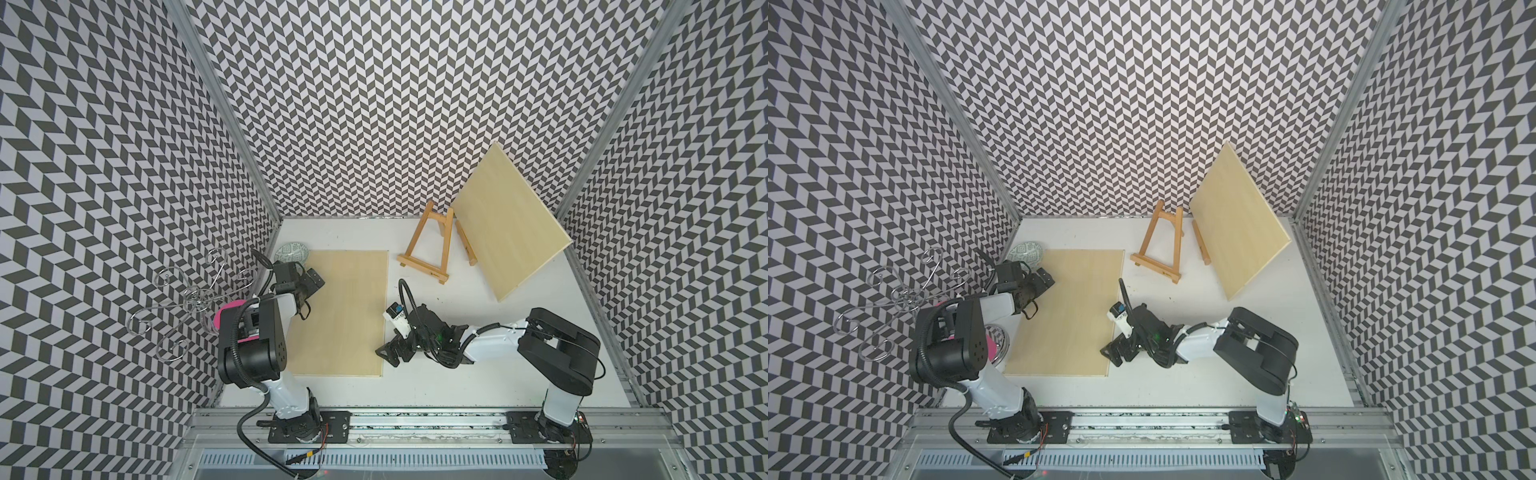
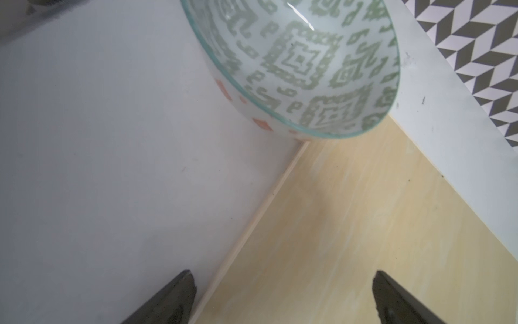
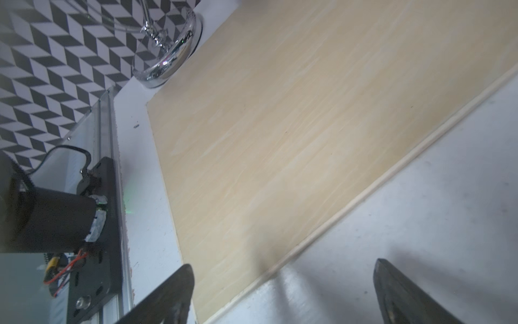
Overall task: Assemble the easel
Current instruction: Adjust the drawing board at the center of the board.
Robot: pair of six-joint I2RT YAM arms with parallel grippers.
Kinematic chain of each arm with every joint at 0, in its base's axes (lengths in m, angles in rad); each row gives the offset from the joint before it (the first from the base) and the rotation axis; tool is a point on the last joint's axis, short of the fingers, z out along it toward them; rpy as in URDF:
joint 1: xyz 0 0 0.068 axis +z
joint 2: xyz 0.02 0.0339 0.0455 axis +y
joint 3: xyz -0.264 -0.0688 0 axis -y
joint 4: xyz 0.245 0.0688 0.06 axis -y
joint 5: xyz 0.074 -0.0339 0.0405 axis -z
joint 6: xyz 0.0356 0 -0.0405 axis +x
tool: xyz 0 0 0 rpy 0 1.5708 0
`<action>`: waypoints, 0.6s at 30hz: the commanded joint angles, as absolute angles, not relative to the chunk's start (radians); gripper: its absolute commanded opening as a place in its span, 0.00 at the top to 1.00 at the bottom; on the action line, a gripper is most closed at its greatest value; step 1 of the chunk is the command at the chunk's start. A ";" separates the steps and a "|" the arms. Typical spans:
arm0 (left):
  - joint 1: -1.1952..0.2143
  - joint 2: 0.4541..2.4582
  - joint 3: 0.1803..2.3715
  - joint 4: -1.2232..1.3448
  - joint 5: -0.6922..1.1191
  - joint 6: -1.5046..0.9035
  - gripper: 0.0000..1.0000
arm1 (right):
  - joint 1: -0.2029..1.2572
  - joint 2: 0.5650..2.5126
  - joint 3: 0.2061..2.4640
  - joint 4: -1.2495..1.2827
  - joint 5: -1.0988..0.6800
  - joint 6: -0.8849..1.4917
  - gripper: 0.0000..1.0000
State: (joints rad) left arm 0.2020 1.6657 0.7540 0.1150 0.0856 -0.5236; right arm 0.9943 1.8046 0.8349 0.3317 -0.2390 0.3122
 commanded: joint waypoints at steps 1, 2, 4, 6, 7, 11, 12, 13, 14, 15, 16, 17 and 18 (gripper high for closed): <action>0.143 1.661 0.698 -0.020 0.181 -0.591 0.01 | 0.957 1.747 0.824 0.312 -0.274 0.432 0.02; 0.132 1.647 0.683 -0.011 0.197 -0.600 0.01 | 0.947 1.747 0.831 0.273 -0.261 0.464 0.02; 0.101 1.626 0.656 0.000 0.214 -0.626 0.01 | 0.922 1.756 0.854 0.192 -0.247 0.524 0.01; 0.060 1.618 0.633 0.000 0.211 -0.649 0.00 | 0.889 1.758 0.853 0.148 -0.265 0.582 0.01; 0.051 1.617 0.623 0.000 0.224 -0.658 0.00 | 0.876 1.755 0.849 0.135 -0.273 0.604 0.01; 0.000 1.576 0.568 0.007 0.239 -0.686 0.01 | 0.841 1.747 0.850 0.083 -0.286 0.676 0.01; -0.011 1.567 0.567 -0.003 0.237 -0.679 0.01 | 0.836 1.746 0.855 0.062 -0.268 0.691 0.01; -0.023 1.556 0.565 -0.024 0.220 -0.674 0.01 | 0.834 1.746 0.859 0.045 -0.247 0.702 0.00; -0.034 1.545 0.557 -0.033 0.205 -0.672 0.00 | 0.830 1.746 0.859 0.051 -0.243 0.705 0.01; -0.039 1.538 0.549 -0.037 0.204 -0.671 0.00 | 0.827 1.752 0.864 0.055 -0.242 0.708 0.01; -0.044 1.532 0.539 -0.045 0.203 -0.672 0.00 | 0.818 1.765 0.879 0.036 -0.242 0.711 0.01; -0.047 1.525 0.526 -0.048 0.199 -0.666 0.00 | 0.815 1.777 0.898 0.019 -0.230 0.708 0.01; -0.049 1.517 0.515 -0.056 0.188 -0.663 0.00 | 0.812 1.784 0.907 0.013 -0.214 0.705 0.01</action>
